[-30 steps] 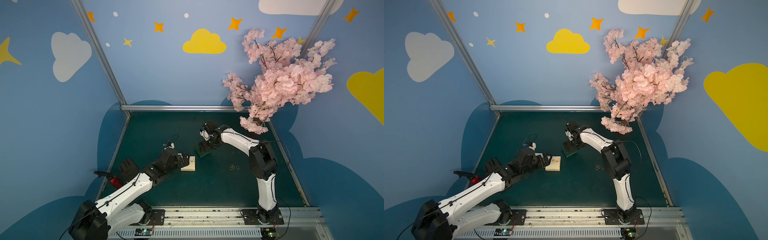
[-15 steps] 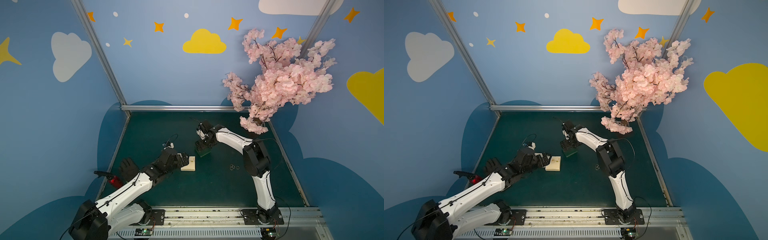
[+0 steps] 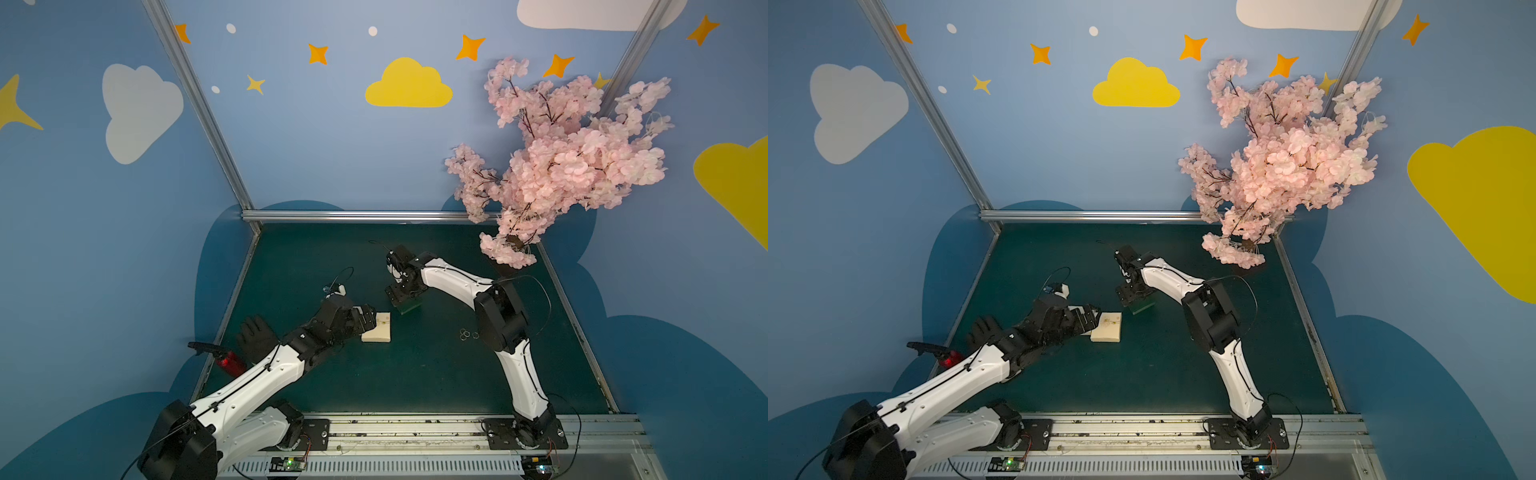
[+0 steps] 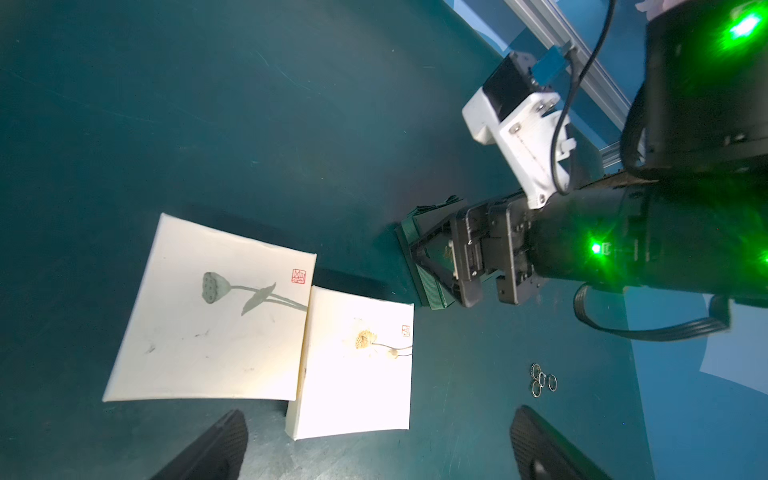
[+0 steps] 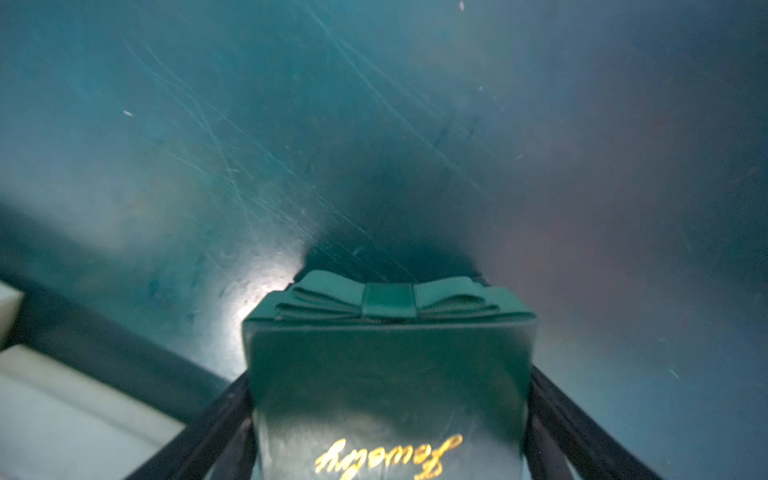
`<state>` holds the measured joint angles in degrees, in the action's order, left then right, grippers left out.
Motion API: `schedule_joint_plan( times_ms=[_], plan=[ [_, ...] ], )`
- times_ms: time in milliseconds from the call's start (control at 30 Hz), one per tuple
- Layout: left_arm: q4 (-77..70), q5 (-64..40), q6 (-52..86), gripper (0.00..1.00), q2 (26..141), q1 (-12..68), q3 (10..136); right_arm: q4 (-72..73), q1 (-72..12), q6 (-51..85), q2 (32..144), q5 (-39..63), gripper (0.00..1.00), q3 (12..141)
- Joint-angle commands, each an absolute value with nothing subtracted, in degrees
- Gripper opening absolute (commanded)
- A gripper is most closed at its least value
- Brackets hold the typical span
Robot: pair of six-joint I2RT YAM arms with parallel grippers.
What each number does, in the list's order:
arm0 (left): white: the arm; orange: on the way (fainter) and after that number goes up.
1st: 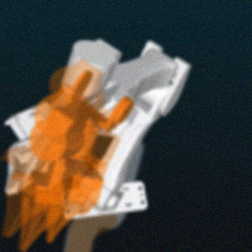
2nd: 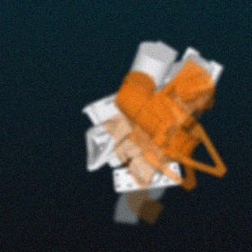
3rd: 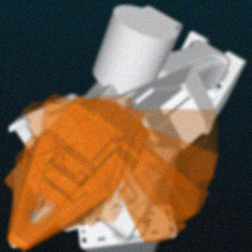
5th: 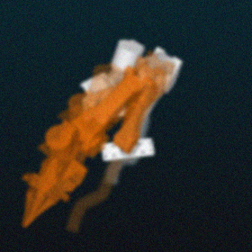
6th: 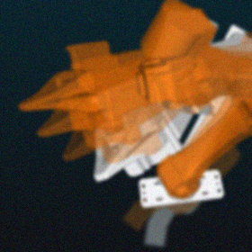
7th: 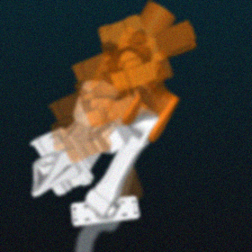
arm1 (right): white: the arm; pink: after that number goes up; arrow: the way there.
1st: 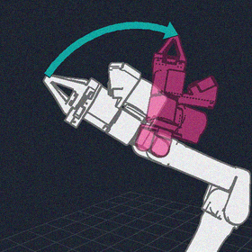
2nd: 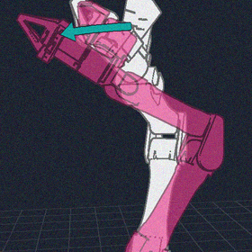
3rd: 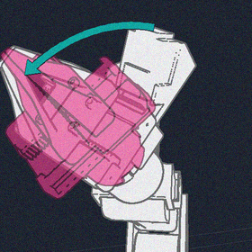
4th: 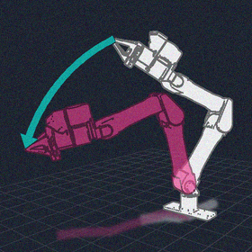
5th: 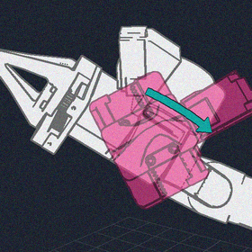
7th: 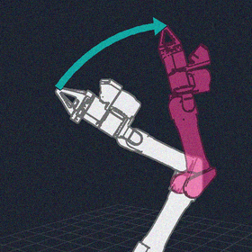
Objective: Take the rings out of the lift-off lid box
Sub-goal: Pick up the jewelry box from the center of the board.
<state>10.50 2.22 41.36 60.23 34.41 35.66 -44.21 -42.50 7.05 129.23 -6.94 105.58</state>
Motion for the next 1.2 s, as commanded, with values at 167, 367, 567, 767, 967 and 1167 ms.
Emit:
schedule_joint_plan(
  times_ms=[167, 367, 567, 767, 967, 1167],
  plan=[
    [9.8, 2.4, 41.8, 1.0, 60.2, 33.8, 34.1, -46.6, -42.9, 8.5, 128.7, -8.3, 0.9, 106.8],
    [9.5, 1.9, 42.1, 0.99, 60.5, 33.7, 33.9, -46.7, -42.8, 9.1, 128.2, -8.2, 0.9, 106.8],
    [9.0, 1.8, 42.3, 0.99, 60.5, 33.7, 33.4, -47.3, -42.7, 10.0, 127.4, -7.7, 0.88, 106.2],
    [9.3, 0.9, 42.2, 0.99, 61.1, 33.8, 33.6, -46.2, -42.2, 13.0, 122.2, -5.0, 0.88, 102.0],
    [9.2, -2.3, 41.6, 0.99, 63.5, 33.7, 34.7, -45.4, -42.0, 16.2, 115.9, -2.0, 0.87, 96.2],
    [3.3, -7.2, 43.6, 0.99, 66.7, 34.2, 32.7, -43.9, -42.0, 21.5, 107.8, 0.4, 0.87, 86.3]
  ],
)
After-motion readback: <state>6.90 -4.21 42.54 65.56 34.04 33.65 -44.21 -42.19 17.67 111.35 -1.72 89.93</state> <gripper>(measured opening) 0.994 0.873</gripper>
